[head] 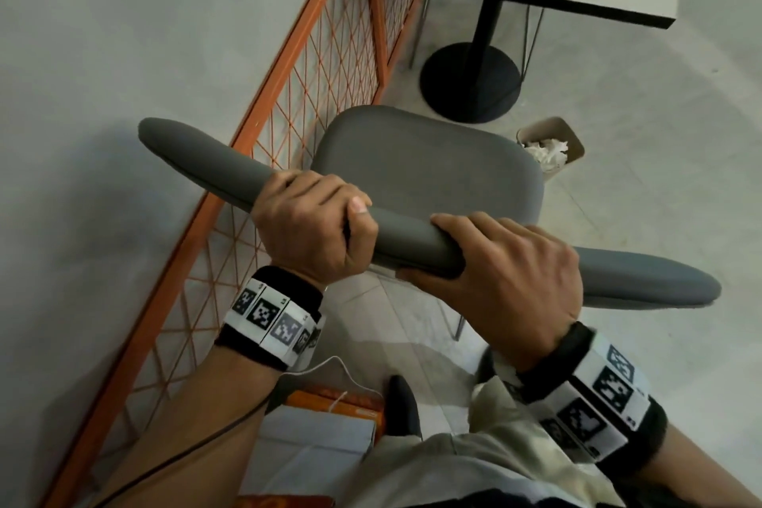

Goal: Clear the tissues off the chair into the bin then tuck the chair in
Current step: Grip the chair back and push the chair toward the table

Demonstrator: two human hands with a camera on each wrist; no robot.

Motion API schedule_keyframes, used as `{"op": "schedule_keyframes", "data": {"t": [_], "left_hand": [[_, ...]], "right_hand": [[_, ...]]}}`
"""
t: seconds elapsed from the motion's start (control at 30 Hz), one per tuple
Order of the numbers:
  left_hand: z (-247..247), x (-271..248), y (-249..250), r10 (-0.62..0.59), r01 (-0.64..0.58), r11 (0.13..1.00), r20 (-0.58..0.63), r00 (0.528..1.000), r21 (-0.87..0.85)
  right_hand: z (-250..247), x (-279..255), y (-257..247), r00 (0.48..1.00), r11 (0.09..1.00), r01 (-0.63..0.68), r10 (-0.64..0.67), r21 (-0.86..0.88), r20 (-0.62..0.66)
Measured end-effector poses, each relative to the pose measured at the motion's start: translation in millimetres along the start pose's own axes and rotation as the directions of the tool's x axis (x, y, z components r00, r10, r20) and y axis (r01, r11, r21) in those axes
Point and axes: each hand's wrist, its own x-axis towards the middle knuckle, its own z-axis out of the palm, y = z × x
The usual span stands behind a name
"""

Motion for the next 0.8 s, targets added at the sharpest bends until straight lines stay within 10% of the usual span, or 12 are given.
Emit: {"op": "schedule_keyframes", "data": {"t": [0.8], "left_hand": [[164, 168, -36, -0.054, 0.055, 0.998, -0.03, 0.998, 0.028]], "right_hand": [[4, 205, 122, 0.996, 0.999, 0.0, -0.003, -0.036, -0.084]]}}
